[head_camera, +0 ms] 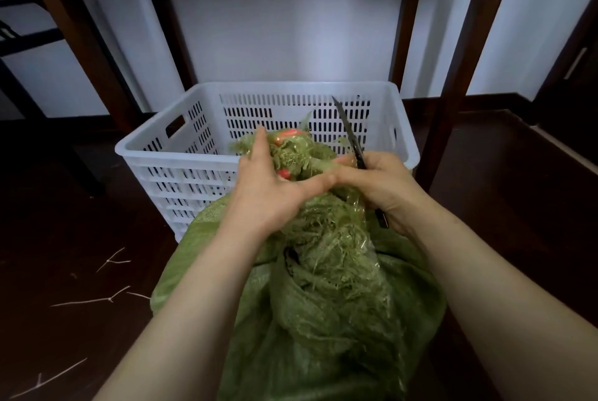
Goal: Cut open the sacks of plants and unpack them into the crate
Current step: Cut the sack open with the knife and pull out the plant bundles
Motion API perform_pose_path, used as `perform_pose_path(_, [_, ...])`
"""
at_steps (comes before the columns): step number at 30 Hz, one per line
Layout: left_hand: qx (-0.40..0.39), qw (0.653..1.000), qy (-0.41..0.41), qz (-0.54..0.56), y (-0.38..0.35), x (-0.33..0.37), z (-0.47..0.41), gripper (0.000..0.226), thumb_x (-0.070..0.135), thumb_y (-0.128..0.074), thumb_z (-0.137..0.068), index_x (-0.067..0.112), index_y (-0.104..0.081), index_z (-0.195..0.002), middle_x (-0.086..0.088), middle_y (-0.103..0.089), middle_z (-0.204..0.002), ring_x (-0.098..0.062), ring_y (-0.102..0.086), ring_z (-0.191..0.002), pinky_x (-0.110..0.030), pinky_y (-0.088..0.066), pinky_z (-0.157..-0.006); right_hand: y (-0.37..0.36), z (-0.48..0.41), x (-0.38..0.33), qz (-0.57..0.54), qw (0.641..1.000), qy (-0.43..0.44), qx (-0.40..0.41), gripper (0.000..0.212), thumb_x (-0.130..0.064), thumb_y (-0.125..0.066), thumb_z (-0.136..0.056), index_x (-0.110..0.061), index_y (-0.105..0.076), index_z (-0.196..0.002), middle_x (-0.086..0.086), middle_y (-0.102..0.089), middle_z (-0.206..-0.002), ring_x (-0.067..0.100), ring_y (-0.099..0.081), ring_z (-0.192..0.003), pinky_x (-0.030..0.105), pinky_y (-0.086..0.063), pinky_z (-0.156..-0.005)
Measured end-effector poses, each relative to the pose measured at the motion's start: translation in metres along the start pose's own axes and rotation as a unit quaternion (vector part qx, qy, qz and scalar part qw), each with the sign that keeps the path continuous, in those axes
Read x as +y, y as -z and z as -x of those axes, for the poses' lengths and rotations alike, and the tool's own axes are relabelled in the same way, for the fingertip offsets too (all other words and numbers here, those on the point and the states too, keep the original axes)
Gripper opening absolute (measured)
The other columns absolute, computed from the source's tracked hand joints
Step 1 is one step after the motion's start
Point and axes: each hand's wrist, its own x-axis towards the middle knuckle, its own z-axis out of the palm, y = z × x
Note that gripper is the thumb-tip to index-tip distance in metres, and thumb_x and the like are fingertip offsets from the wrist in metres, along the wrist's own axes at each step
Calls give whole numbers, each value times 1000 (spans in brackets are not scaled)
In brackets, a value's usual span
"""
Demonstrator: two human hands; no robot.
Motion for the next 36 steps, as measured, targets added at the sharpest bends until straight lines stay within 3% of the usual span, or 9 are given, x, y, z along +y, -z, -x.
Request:
perform_pose_path(4, [79, 986, -25, -146, -1, -13, 0, 82, 34, -77, -75, 31, -31, -143, 2, -62, -113, -23, -59, -101, -39, -50, -90, 3, 3, 5, -7, 1000, 2, -5, 15, -19, -78, -74, -15, -64, -75, -8, -66, -67, 4, -62, -65, 15, -50, -63])
perform_pose_path(12, [97, 994, -7, -47, 10, -36, -6, 42, 10, -69, -76, 31, -48, -106, -2, -61, -76, -24, -57, -62, -46, -53, -65, 8, 3, 3, 17, 997, -47, -57, 15, -12, -76, -75, -12, -64, -66, -12, -59, -45, -5, -49, -39, 12, -35, -47])
perform_pose_path(16, [79, 995, -41, -39, 10, -50, -4, 48, 1, -63, -76, 44, -48, -91, 4, -56, -96, -29, -62, -87, -48, -54, -79, 9, 4, 8, -23, 996, -80, -40, 13, -5, -76, -72, -6, -65, -65, -7, -57, -44, 3, -45, -36, 13, -31, -37])
perform_pose_path(20, [-28, 974, -161, -160, 17, -35, 4, 78, -5, -56, -74, 55, -46, -123, 15, -27, -151, -6, -18, -142, -41, -2, -116, 14, 2, 17, -67, 991, -102, -55, 18, -12, -71, -70, -9, -56, -61, -4, -44, -43, 6, -27, -32, 18, -18, -36])
perform_pose_path(22, [-103, 977, -161, -96, 20, -31, 5, 68, 0, -47, -74, 50, -54, -119, 2, -56, -134, 6, -52, -114, -49, -19, -115, 18, 1, 20, -102, 983, -110, -107, 17, -15, -67, -67, -8, -53, -61, -5, -37, -38, 6, -23, -30, 17, -16, -33])
perform_pose_path(24, [-128, 988, -87, 12, 19, -30, 5, 47, 3, -46, -80, 37, -67, -104, -21, -66, -82, -13, -56, -59, -36, -52, -74, 19, 2, 24, -129, 976, -128, -118, 17, -16, -65, -68, -9, -54, -59, -5, -31, -35, 7, -22, -28, 15, -17, -32])
perform_pose_path(26, [-143, 988, -46, 42, 14, -31, 4, 23, 26, -60, -79, 32, -68, -99, -9, -63, -74, -21, -57, -62, -26, -49, -62, 18, 2, 26, -119, 979, -139, -89, 25, -14, -63, -77, -12, -57, -52, -4, -30, -36, 6, -22, -26, 14, -18, -32])
perform_pose_path(29, [-153, 988, -9, 15, 10, -35, 4, 51, 57, -80, -61, 30, -65, -101, -1, -73, -85, -14, -63, -64, -30, -53, -66, 16, 2, 24, -100, 984, -137, -52, 18, -12, -67, -79, -6, -59, -63, -3, -38, -38, 5, -24, -26, 14, -17, -31])
perform_pose_path(36, [-131, 990, 38, 36, 8, -39, -1, 25, 2, -61, -85, 19, -64, -102, -12, -61, -66, -17, -49, -52, -24, -38, -55, 16, -1, 15, -2, 994, -113, 2, 23, -10, -77, -76, 1, -68, -93, 3, -52, -56, 1, -33, -25, 13, -26, -31])
